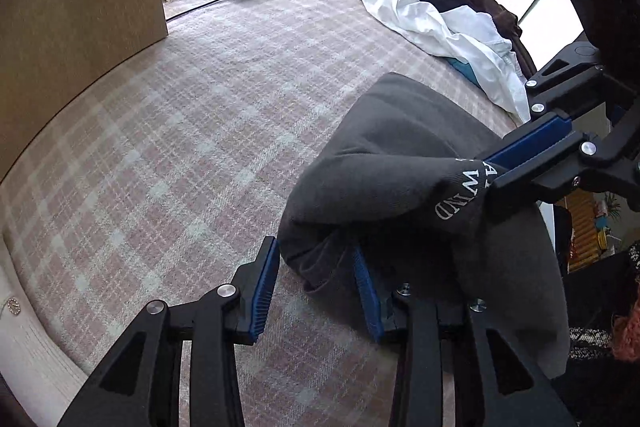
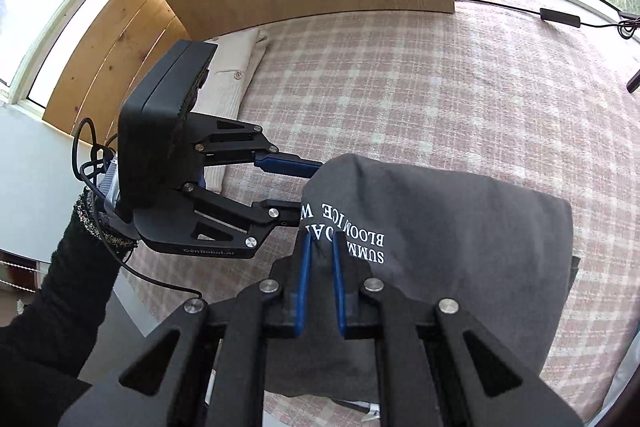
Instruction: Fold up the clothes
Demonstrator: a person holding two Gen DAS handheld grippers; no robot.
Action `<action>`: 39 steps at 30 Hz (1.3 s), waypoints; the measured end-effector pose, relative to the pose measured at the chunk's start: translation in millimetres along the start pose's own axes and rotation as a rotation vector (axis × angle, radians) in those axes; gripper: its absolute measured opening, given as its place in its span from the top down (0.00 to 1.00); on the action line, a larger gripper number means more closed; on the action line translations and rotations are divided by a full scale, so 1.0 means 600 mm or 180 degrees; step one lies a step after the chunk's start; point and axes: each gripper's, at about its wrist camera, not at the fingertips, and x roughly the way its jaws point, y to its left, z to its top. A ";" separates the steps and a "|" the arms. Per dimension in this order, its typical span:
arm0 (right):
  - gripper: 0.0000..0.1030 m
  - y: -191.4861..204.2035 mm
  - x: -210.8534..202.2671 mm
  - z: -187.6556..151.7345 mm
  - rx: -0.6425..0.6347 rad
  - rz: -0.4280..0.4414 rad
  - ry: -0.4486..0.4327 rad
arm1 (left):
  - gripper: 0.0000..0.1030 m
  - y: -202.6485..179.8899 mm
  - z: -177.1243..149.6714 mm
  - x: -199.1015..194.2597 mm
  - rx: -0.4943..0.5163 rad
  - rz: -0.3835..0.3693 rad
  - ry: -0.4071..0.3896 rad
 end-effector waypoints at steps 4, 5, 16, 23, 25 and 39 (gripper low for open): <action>0.90 0.004 0.001 0.000 -0.0005 0.0030 -0.0028 | 0.66 0.008 0.015 0.008 -0.0082 0.0090 -0.0078; 0.90 0.006 0.001 -0.002 -0.0020 0.0031 -0.0025 | 0.71 0.017 0.017 0.008 -0.0155 0.0071 -0.0115; 0.90 0.022 0.091 -0.030 -0.0245 -0.0004 0.0346 | 0.74 0.065 -0.011 0.015 -0.0540 -0.0050 -0.0089; 0.90 -0.021 0.009 -0.010 0.0052 0.0294 0.0106 | 0.73 0.018 -0.033 -0.043 -0.0072 -0.0077 -0.0229; 0.90 -0.025 0.001 -0.005 0.0083 0.0314 0.0083 | 0.69 -0.006 -0.026 -0.037 0.0103 -0.0057 -0.0215; 0.90 -0.015 0.032 -0.003 0.0003 0.0303 0.0177 | 0.71 0.052 0.019 0.019 -0.0570 -0.0020 -0.0254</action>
